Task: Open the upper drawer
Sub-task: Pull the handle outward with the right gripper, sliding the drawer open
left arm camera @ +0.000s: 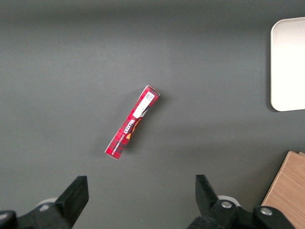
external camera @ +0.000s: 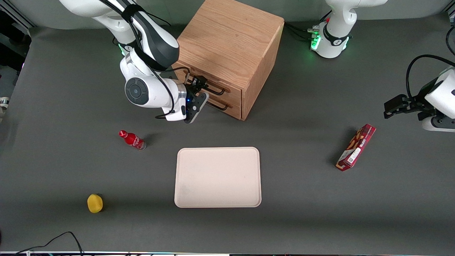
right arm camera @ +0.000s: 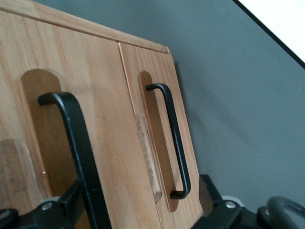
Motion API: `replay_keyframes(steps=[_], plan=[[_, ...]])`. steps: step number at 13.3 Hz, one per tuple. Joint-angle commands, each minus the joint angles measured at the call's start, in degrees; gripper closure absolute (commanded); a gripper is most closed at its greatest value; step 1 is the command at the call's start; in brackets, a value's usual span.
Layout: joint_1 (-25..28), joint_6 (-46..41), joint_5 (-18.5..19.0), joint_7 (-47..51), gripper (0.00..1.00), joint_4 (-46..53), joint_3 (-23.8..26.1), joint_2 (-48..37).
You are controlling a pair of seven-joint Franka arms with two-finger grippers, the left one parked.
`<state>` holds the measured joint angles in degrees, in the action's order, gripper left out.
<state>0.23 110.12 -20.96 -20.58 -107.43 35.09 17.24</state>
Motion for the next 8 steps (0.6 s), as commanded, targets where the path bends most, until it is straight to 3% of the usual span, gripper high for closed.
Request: replay_keyframes(steps=[1,4,8], plan=[[-0.2,1.2,-0.5,-1.4,0.00,-1.0,0.0,-1.1],[-0.5,2.5,4.9,-1.4,0.00,-0.1,0.0,0.5],[-1.1,1.9,8.1,-2.9,0.00,5.7,-1.0,5.2]])
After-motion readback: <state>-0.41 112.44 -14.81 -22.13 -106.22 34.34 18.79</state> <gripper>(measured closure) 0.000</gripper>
